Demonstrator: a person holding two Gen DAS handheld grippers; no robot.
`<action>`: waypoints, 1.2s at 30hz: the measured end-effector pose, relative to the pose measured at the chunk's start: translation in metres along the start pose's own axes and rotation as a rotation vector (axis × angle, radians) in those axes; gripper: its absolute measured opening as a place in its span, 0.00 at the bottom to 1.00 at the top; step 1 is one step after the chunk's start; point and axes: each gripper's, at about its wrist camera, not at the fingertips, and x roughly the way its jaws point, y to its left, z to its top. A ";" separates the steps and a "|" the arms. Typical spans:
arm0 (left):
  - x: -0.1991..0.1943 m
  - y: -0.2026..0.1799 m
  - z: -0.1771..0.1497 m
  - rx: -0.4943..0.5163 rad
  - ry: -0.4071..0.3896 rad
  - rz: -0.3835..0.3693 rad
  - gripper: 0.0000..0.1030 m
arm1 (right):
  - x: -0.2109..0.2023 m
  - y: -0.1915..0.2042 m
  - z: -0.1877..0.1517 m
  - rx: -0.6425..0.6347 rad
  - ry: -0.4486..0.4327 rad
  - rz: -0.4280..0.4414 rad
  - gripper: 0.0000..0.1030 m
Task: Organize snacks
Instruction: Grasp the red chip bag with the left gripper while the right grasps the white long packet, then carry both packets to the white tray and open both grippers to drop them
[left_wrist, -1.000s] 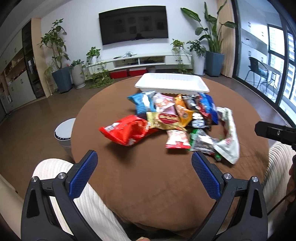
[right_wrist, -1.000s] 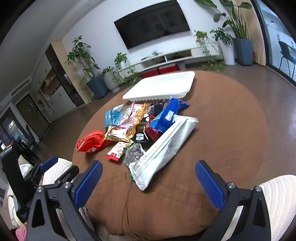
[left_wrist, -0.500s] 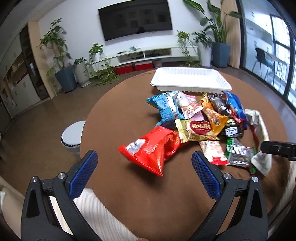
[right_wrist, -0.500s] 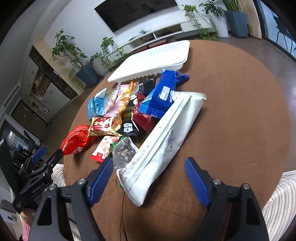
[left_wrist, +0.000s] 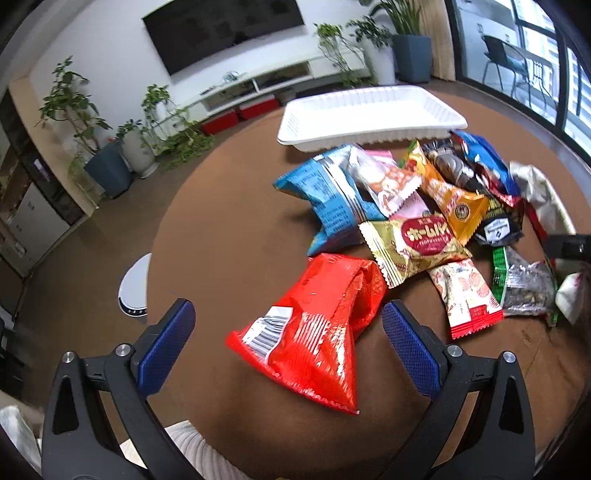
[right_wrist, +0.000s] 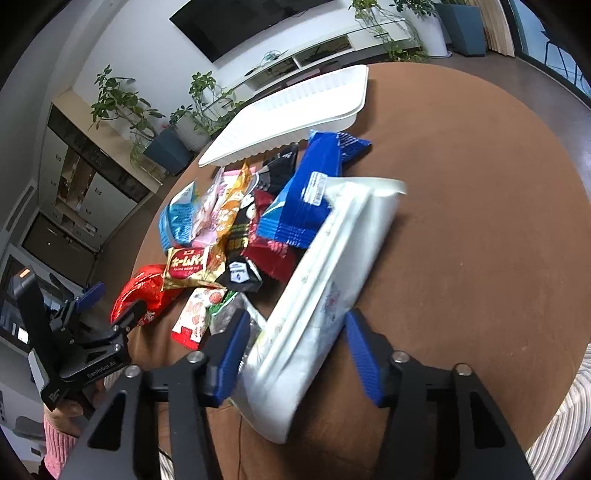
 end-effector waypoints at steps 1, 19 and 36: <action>0.004 -0.001 0.001 0.005 0.010 0.004 1.00 | 0.000 -0.001 -0.001 0.000 -0.003 -0.005 0.44; 0.048 0.012 0.007 -0.104 0.132 -0.215 0.35 | -0.009 -0.048 -0.008 0.164 -0.007 0.163 0.16; -0.006 0.035 0.025 -0.211 0.067 -0.382 0.34 | -0.013 -0.078 0.011 0.391 -0.019 0.467 0.16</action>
